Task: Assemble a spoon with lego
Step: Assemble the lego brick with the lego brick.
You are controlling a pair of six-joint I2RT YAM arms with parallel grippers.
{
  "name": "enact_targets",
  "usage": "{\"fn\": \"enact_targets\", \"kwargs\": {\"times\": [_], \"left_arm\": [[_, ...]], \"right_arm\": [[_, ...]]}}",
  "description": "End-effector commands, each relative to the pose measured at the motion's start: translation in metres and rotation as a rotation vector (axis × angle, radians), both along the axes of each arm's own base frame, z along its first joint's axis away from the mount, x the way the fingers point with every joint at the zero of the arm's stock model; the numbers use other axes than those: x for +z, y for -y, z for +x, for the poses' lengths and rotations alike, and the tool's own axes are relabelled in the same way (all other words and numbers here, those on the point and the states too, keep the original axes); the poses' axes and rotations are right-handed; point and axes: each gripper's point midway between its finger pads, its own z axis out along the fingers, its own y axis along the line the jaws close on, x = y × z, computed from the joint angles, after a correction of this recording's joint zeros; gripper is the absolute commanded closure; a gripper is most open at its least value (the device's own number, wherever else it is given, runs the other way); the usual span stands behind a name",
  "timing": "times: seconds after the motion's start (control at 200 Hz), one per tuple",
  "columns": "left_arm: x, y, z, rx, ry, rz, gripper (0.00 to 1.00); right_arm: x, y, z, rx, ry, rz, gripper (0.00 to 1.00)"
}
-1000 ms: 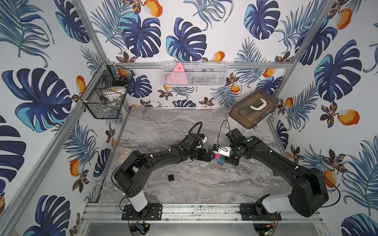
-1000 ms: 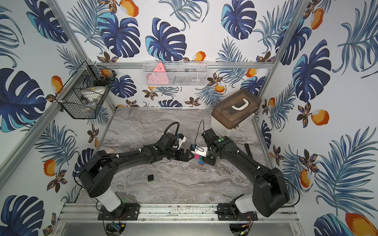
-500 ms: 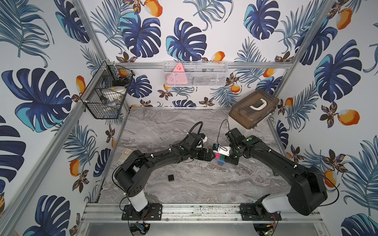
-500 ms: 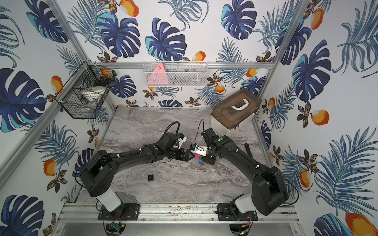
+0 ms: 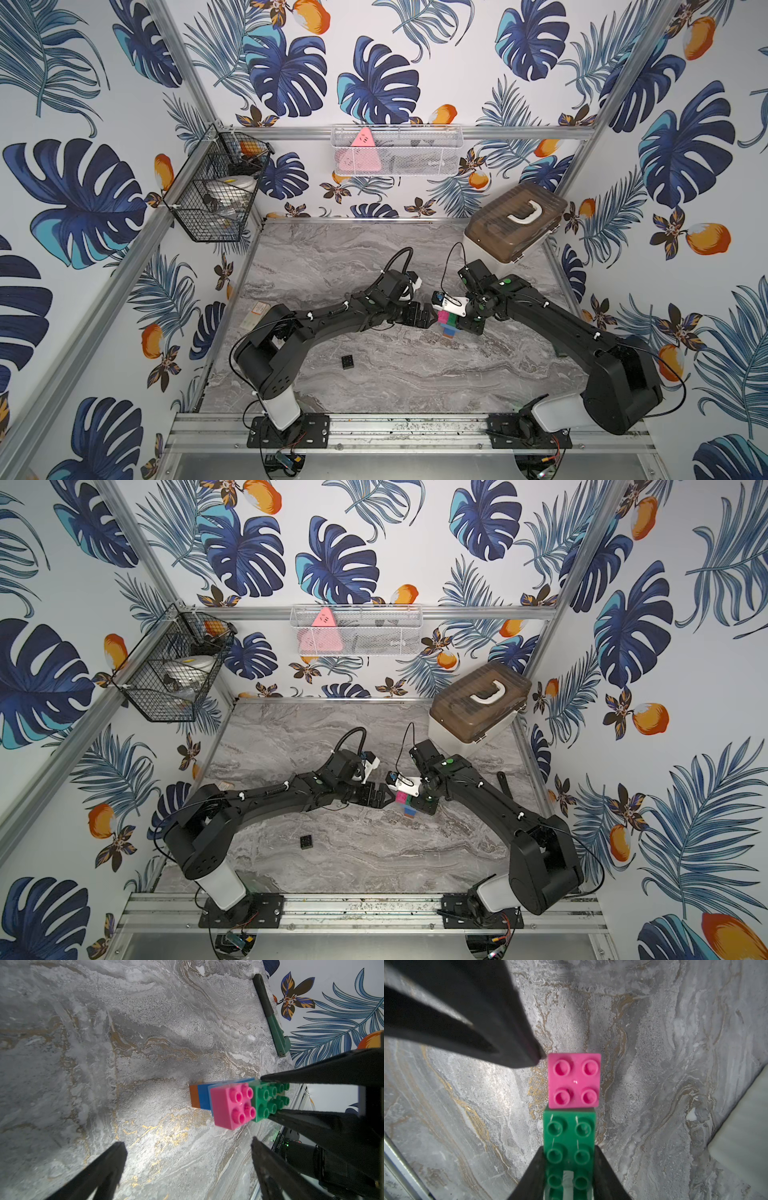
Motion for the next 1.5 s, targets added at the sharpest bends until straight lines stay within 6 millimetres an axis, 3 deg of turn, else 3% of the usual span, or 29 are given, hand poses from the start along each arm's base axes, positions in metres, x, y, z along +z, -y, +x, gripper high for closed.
{"fn": "enact_targets", "kwargs": {"times": [0.0, 0.64, 0.921, 0.951, 1.161, 1.496], "left_arm": [[0.004, 0.003, 0.002, -0.016, 0.020, -0.007, 0.01], [0.001, 0.006, 0.006, -0.029, 0.025, 0.003, 0.01], [0.000, 0.002, 0.007, -0.039, 0.051, 0.059, 0.01], [-0.001, 0.001, 0.007, -0.039, 0.052, 0.065, 0.01], [-0.002, 0.000, 0.008, -0.040, 0.064, 0.075, 0.01], [0.012, 0.018, 0.003, -0.052, 0.054, -0.095, 0.01]], "right_arm": [[0.002, -0.006, 0.001, 0.006, -0.006, 0.030, 0.79], [-0.013, 0.000, -0.014, -0.004, -0.077, 0.032, 0.80], [-0.016, -0.006, -0.008, -0.015, -0.150, 0.010, 0.81], [-0.007, -0.009, 0.001, -0.016, -0.126, 0.016, 0.81], [-0.003, -0.007, -0.001, -0.018, -0.139, -0.012, 0.81], [-0.003, -0.013, -0.001, -0.011, -0.132, 0.001, 0.81]]}}
